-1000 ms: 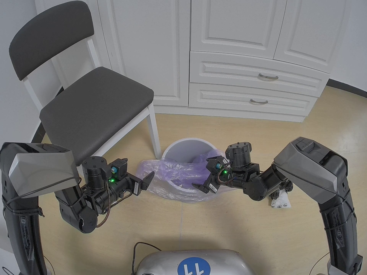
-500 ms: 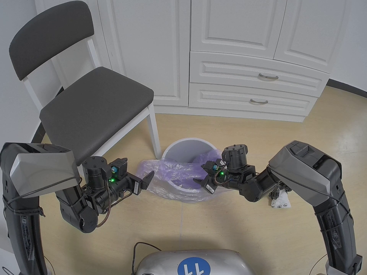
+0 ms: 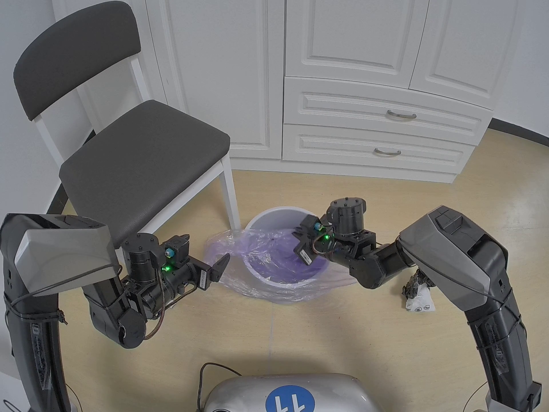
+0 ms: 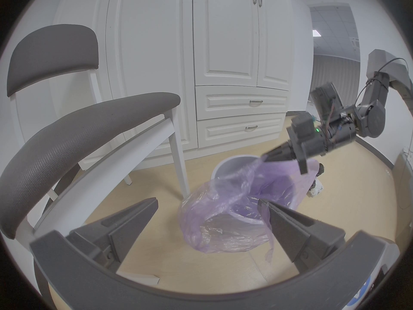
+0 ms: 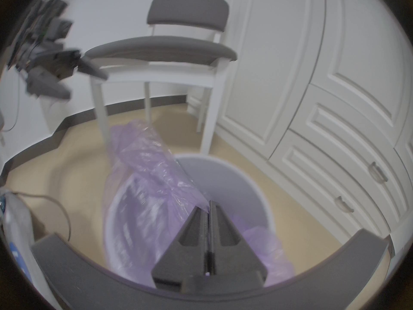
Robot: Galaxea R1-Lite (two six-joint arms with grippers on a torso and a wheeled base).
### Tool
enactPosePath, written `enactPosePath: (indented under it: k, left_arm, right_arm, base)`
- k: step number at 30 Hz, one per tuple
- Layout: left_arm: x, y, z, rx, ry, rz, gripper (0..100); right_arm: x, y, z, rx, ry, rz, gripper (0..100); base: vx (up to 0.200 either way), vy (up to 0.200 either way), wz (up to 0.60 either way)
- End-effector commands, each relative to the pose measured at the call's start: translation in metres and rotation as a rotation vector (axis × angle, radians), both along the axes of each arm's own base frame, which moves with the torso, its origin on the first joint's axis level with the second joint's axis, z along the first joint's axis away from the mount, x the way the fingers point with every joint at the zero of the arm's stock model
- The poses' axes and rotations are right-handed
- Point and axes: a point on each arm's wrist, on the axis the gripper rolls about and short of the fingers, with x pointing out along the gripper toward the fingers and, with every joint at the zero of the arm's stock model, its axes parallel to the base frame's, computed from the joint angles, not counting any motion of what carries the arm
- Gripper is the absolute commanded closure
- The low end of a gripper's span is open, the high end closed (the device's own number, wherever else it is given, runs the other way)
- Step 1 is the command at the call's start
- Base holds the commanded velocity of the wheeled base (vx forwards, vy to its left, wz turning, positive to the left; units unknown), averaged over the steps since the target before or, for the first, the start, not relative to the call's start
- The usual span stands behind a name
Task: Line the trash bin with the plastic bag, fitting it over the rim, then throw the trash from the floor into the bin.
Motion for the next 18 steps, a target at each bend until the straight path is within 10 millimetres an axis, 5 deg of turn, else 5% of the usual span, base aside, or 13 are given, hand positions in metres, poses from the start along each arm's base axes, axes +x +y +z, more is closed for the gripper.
enactPosePath:
  k: [1,4,6,9,18]
  left_arm:
    - [0.001,0.000,0.000,-0.003,-0.009,0.003,0]
    - [0.001,0.000,0.000,-0.003,-0.007,0.003,0]
    - [0.001,0.000,0.000,-0.003,-0.007,0.003,0]
    - [0.002,0.000,-0.001,-0.002,-0.004,0.003,0]
    - [0.002,-0.002,-0.001,-0.008,-0.022,-0.001,0]
  right_arm:
    - [0.021,0.014,0.007,0.093,-0.065,-0.094,100]
    - [0.041,0.025,0.008,0.157,-0.143,-0.171,100]
    - [0.041,0.025,-0.016,0.140,-0.105,-0.224,100]
    - [0.039,0.029,-0.019,0.159,-0.108,-0.258,100]
    - [0.040,0.028,0.000,0.361,-0.286,-0.362,100]
  base:
    - [0.000,0.000,0.00]
    - [0.000,0.000,0.00]
    - [0.000,0.000,0.00]
    - [0.000,0.000,0.00]
    - [0.000,0.000,0.00]
